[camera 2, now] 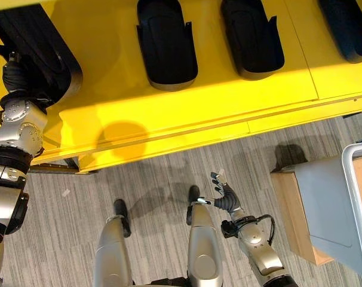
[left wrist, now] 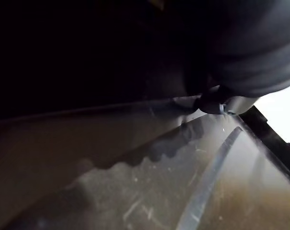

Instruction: Move parts from the plastic box to the shelf.

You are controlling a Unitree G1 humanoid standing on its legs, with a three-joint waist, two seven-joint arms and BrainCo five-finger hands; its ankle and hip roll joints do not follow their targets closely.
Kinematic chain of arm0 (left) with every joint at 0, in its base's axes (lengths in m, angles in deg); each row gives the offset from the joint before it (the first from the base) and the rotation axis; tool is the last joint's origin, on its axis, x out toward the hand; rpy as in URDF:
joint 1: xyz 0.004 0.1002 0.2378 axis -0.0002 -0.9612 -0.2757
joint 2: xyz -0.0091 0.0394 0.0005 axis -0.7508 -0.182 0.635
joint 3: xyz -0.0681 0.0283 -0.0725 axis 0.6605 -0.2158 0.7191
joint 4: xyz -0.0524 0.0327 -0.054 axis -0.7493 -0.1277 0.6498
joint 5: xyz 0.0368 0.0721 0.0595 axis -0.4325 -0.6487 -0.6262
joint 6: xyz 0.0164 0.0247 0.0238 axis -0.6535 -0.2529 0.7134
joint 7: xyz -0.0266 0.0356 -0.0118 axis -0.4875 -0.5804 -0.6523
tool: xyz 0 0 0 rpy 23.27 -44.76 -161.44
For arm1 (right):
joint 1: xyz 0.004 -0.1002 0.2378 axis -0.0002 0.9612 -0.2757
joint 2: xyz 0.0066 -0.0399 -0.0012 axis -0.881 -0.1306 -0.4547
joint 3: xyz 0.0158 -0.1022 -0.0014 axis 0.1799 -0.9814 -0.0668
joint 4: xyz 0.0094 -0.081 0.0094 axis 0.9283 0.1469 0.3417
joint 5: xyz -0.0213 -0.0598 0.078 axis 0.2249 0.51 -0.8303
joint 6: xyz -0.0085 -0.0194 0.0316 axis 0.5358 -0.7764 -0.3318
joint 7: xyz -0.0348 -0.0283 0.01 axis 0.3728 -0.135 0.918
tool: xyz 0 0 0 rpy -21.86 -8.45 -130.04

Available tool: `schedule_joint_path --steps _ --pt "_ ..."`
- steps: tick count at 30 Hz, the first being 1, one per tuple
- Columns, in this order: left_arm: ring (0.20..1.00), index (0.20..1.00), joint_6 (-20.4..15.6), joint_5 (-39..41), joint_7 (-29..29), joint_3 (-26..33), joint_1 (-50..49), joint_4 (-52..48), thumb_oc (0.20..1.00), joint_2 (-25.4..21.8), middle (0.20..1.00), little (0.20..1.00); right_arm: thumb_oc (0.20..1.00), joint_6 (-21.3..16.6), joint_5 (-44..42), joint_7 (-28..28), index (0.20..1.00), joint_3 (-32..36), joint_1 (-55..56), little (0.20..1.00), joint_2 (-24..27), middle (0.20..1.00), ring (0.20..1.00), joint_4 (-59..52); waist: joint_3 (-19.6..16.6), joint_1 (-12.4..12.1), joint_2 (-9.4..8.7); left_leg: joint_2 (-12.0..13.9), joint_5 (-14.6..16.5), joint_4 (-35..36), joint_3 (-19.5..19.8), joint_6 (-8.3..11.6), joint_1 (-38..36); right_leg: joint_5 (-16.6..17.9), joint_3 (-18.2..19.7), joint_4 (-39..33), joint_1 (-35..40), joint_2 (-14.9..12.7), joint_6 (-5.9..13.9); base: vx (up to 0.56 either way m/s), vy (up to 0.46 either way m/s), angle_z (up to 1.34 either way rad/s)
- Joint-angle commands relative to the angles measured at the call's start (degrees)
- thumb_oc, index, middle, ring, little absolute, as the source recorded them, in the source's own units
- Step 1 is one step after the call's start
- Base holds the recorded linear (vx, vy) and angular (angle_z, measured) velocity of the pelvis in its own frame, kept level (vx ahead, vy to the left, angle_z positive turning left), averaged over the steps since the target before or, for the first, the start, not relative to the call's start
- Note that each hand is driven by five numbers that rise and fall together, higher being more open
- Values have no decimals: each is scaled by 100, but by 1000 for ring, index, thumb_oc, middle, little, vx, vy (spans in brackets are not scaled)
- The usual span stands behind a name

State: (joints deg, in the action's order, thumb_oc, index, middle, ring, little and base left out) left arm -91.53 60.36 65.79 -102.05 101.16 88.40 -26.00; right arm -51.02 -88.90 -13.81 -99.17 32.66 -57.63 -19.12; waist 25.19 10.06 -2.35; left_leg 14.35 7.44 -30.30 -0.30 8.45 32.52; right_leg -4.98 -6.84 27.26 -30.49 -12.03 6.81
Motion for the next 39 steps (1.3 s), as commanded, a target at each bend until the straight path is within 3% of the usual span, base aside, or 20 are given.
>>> schedule_joint_path --steps 1,12,20,22,33,34,36,39 --pt "200 200 -245 -155 55 34 347 192 200 -418 200 200 1000 -145 -177 37 1000 50 255 1000 250 1000 1000 -390 -508 -33 -46 279 -44 42 -225 165 -62 -288 176 178 27 -196 269 0 0 0" --pt "200 200 -102 -596 20 16 340 359 200 -581 200 200 1000 -148 -225 84 1000 63 252 1000 298 1000 1000 -404 -435 -49 -76 286 -38 -23 -255 128 104 -260 215 191 -153 -185 284 1 3 -2" --pt "200 200 -56 -610 14 160 168 378 200 -542 200 200 1000 -139 -221 82 1000 40 248 1000 307 1000 1000 -373 -401 -76 -94 287 -21 -82 -235 105 190 -257 233 263 -258 -186 266 0 1 -1" --pt "200 200 -143 -259 -16 326 19 285 200 -404 200 200 1000 -119 -199 76 1000 21 254 1000 290 1000 1000 -380 -389 -89 -104 277 -15 -93 -225 98 212 -263 235 290 -283 -186 257 0 0 0" --pt "200 200 -29 -424 -67 450 -63 320 200 -381 200 200 1000 -134 -180 93 1000 34 279 1000 351 1000 1000 -413 -349 -117 -140 266 -29 -128 -208 79 329 -231 236 348 -397 -208 245 0 0 0" --pt "426 426 -24 -418 -64 447 -55 326 426 -374 426 426 1000 -130 -188 93 1000 24 271 1000 356 1000 1000 -412 -346 -120 -143 265 -31 -124 -208 77 330 -225 237 349 -404 -211 246 0 0 0" --pt "1000 1000 -56 -282 -88 506 -83 327 1000 -335 1000 1000 1000 -121 -210 98 1000 17 266 1000 345 1000 1000 -409 -339 -135 -145 266 -33 -118 -217 76 325 -219 242 352 -407 -219 250 0 0 0" --pt "1000 1000 -37 -284 -93 512 -87 286 1000 -334 1000 1000 1000 -108 -205 96 1000 23 265 1000 357 1000 1000 -410 -332 -146 -139 258 -24 -133 -214 68 318 -240 256 374 -405 -220 249 0 0 0"
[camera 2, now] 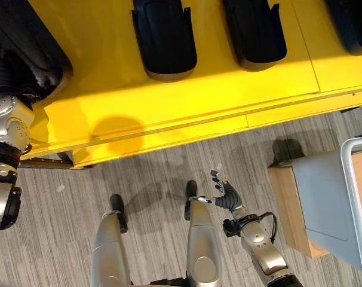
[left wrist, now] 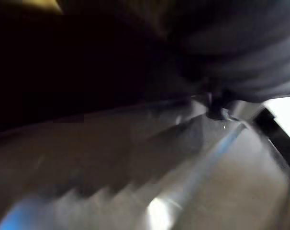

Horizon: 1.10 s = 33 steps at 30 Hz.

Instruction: Move parts from the plastic box to the shelf.

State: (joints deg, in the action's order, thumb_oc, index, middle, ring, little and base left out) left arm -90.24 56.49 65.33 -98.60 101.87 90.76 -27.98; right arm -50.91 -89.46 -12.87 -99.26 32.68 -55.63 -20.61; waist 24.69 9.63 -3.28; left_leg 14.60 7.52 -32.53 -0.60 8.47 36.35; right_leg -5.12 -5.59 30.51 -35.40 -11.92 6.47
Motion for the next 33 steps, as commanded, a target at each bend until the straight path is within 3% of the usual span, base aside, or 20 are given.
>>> schedule_joint_path --steps 1,21,27,29,32,33 --pt "1000 1000 -166 103 -49 168 -160 48 1000 -135 1000 1000 1000 -118 -149 1 1000 32 263 1000 159 1000 1000 -262 -282 -102 -45 233 -31 90 -184 66 -65 -227 130 50 87 -231 283 0 0 0" --pt "1000 1000 -162 54 -55 262 -269 -123 1000 -293 1000 1000 1000 -112 -123 40 1000 84 264 1000 233 1000 1000 -318 -266 -157 -3 204 -24 72 -173 48 -172 -253 139 116 166 -246 286 0 0 0" --pt "1000 1000 -80 -927 -44 87 -384 -343 1000 -782 1000 1000 1000 -161 -196 145 1000 149 273 1000 281 1000 1000 -287 -276 -195 29 173 -46 183 -209 57 -407 -257 135 72 384 -257 295 0 0 0" --pt "1000 1000 50 -1937 -129 -67 -470 -824 1000 -1124 1000 1000 1000 -206 -263 230 1000 221 265 1000 337 1000 1000 -322 -278 -230 51 160 -63 244 -228 56 -514 -261 135 64 475 -267 298 0 0 0" --pt "1000 1000 72 -2789 -285 4 -767 -1573 1000 -1386 1000 1000 1000 -260 -308 288 1000 327 279 1000 353 1000 1000 -314 -264 -266 74 160 -65 273 -223 58 -613 -281 134 67 556 -270 297 -20 -3 1" --pt "1000 1000 117 -3166 -358 87 -927 -1888 1000 -1485 1000 1000 1000 -280 -318 306 1000 377 288 1000 354 1000 1000 -310 -261 -273 79 149 -214 313 -231 27 -573 -150 139 13 527 -269 266 11 -8 3"
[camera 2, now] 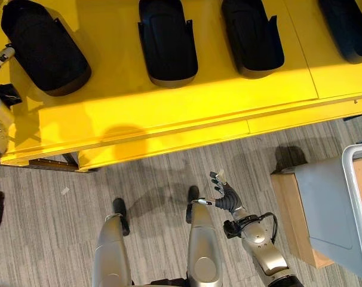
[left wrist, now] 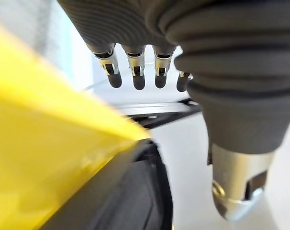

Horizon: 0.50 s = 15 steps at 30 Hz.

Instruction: Move parts from the plastic box to the shelf.

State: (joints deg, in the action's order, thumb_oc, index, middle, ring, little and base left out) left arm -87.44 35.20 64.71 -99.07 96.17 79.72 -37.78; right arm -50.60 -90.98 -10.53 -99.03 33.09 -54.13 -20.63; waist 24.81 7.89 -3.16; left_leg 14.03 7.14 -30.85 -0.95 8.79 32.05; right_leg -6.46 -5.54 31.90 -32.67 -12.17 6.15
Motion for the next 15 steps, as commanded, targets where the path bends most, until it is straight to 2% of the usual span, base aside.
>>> schedule_joint_path --steps 1,4,5,6,7,8,9,10,11,12,13,15 --pt "1000 1000 -158 -1042 -296 148 -383 -794 1000 -500 1000 1000 1000 -310 -167 73 1000 347 255 1000 210 1000 1000 -305 -282 -94 74 215 -33 117 -193 28 -217 -146 127 -84 321 -250 327 0 0 0" --pt "1000 1000 -173 -1752 -459 392 -832 -1401 1000 -620 1000 1000 1000 -352 -173 130 1000 462 290 1000 225 1000 1000 -284 -257 -112 82 203 -168 166 -202 3 -262 -51 131 -136 364 -252 301 -19 2 0" --pt "1000 1000 -170 -1754 -458 401 -852 -1407 1000 -616 1000 1000 1000 -351 -173 131 1000 456 297 1000 230 1000 1000 -280 -269 -108 90 211 -25 141 -199 36 -334 -180 123 -98 429 -257 331 17 4 4" --pt "1000 1000 -184 -1835 -486 461 -899 -1509 1000 -609 1000 1000 1000 -351 -174 144 1000 478 311 1000 235 1000 1000 -280 -254 -108 87 205 -164 182 -207 4 -294 -55 135 -143 388 -251 302 91 8 3" --pt "1000 1000 -172 -1964 -519 487 -957 -1617 1000 -594 1000 1000 1000 -350 -163 162 1000 474 329 1000 247 1000 1000 -269 -264 -102 96 217 -21 172 -214 42 -392 -180 133 -122 472 -261 333 -60 7 2" --pt "1000 1000 -198 -2080 -544 502 -989 -1726 1000 -511 1000 1000 1000 -365 -165 183 1000 493 348 1000 250 1000 1000 -296 -243 -89 96 212 -168 219 -231 17 -366 -41 147 -183 450 -257 308 96 4 1" --pt "1000 1000 -197 -2079 -543 499 -995 -1725 1000 -508 1000 1000 1000 -363 -165 183 1000 490 354 1000 251 1000 1000 -293 -258 -89 102 220 -26 195 -227 50 -435 -170 138 -145 511 -262 338 -64 -2 2" --pt "1000 1000 -223 -2096 -533 515 -1017 -1779 1000 -446 1000 1000 1000 -370 -162 193 1000 503 365 1000 249 1000 1000 -293 -247 -84 101 206 -173 242 -241 20 -393 -37 141 -201 467 -254 313 0 0 0" --pt "1000 1000 -211 -2188 -555 489 -1005 -1820 1000 -404 1000 1000 1000 -372 -162 194 1000 498 381 1000 247 1000 1000 -278 -251 -72 100 207 -180 268 -254 25 -422 -30 140 -218 481 -255 314 0 0 0" --pt "1000 1000 -188 -2276 -581 459 -986 -1855 1000 -359 1000 1000 1000 -371 -154 199 1000 498 388 1000 246 1000 1000 -278 -263 -70 104 217 -44 267 -254 62 -507 -156 136 -192 551 -259 343 0 0 0" --pt "1000 1000 -191 -2356 -584 445 -978 -1904 1000 -336 1000 1000 1000 -382 -152 195 1000 511 388 1000 243 1000 1000 -286 -250 -60 97 208 -189 309 -267 31 -455 -27 150 -240 495 -254 317 10 -11 -4" --pt "1000 1000 -210 -2361 -565 411 -942 -1994 1000 -155 1000 1000 1000 -382 -152 191 1000 529 409 1000 238 1000 1000 -295 -253 -36 98 218 -201 339 -285 33 -483 -12 174 -255 487 -239 316 -28 -11 -4"
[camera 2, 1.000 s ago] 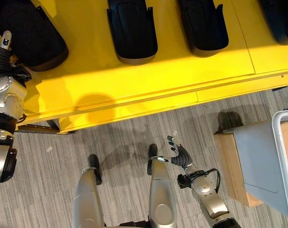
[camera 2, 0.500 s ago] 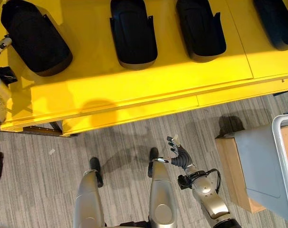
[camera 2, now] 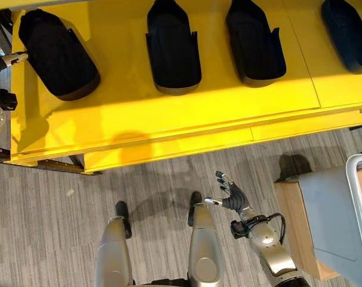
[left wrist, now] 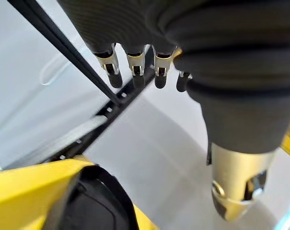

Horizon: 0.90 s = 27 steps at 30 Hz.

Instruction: Move parts from the plastic box to the shelf.

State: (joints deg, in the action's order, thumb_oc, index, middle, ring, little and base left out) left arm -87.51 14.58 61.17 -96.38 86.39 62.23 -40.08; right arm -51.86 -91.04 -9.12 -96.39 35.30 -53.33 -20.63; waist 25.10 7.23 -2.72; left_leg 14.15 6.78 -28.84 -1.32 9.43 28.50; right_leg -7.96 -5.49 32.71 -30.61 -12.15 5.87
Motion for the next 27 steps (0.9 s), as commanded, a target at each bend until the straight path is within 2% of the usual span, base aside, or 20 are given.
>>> schedule_joint_path --steps 1,2,3,4,5,6,7,8,9,13,27 --pt "1000 1000 -203 -300 -212 141 37 -246 1000 76 1000 1000 1000 -256 -146 50 1000 266 190 1000 158 1000 1000 -296 -282 29 55 206 -165 139 -249 -30 -129 139 169 -336 280 -240 343 13 -10 -3" --pt "1000 1000 -209 -289 -226 95 63 -217 1000 139 1000 1000 1000 -257 -137 49 1000 272 205 1000 162 1000 1000 -291 -285 42 54 207 -169 139 -267 -30 -136 135 174 -344 285 -234 345 99 -8 -8" --pt "1000 1000 -225 -203 -218 14 161 -174 1000 272 1000 1000 1000 -246 -143 44 1000 262 235 1000 143 1000 1000 -283 -298 63 61 226 -22 119 -272 1 -226 3 178 -309 343 -227 377 99 -8 -11" --pt "1000 1000 -228 -201 -219 2 175 -166 1000 273 1000 1000 1000 -246 -143 44 1000 267 237 1000 140 1000 1000 -283 -295 56 60 227 -21 118 -273 1 -227 3 180 -308 342 -226 377 19 -7 -10" --pt "1000 1000 -238 -158 -205 -24 221 -135 1000 329 1000 1000 1000 -246 -137 37 1000 263 248 1000 141 1000 1000 -288 -283 71 56 225 -163 132 -288 -33 -160 131 196 -343 277 -219 348 17 -10 -7" --pt "1000 1000 -238 -133 -208 -96 297 -95 1000 390 1000 1000 1000 -242 -130 33 1000 265 283 1000 146 1000 1000 -294 -302 81 58 236 -18 115 -291 1 -236 -2 190 -312 340 -223 379 -56 -14 -6" --pt "1000 1000 -253 -67 -206 -148 398 -49 1000 480 1000 1000 1000 -245 -126 32 1000 255 291 1000 153 1000 1000 -291 -292 107 51 232 -161 145 -297 -32 -176 128 213 -356 282 -213 352 24 -12 -3" --pt "1000 1000 -271 20 -190 -194 455 -15 1000 569 1000 1000 1000 -237 -112 25 1000 248 306 1000 151 1000 1000 -295 -291 119 49 233 -165 156 -303 -33 -183 131 218 -364 282 -211 353 23 -11 -3" --pt "1000 1000 -295 112 -169 -247 533 70 1000 621 1000 1000 1000 -231 -113 24 1000 244 319 1000 146 1000 1000 -289 -302 129 52 240 -19 131 -301 3 -260 -5 211 -324 346 -215 383 103 -11 -3" --pt "1000 1000 -350 578 -133 -455 866 466 1000 890 1000 1000 1000 -212 -111 -14 1000 184 360 1000 143 1000 1000 -275 -322 202 51 263 -36 157 -323 1 -273 -6 238 -312 310 -196 385 43 -16 -2" --pt "1000 1000 -473 1877 -168 -478 1255 1507 1000 1410 1000 1000 1000 -136 -120 -238 1000 92 386 1000 73 1000 1000 -241 -335 284 -2 279 -33 116 -347 -19 -202 10 258 -327 235 -167 389 20 -8 -4"
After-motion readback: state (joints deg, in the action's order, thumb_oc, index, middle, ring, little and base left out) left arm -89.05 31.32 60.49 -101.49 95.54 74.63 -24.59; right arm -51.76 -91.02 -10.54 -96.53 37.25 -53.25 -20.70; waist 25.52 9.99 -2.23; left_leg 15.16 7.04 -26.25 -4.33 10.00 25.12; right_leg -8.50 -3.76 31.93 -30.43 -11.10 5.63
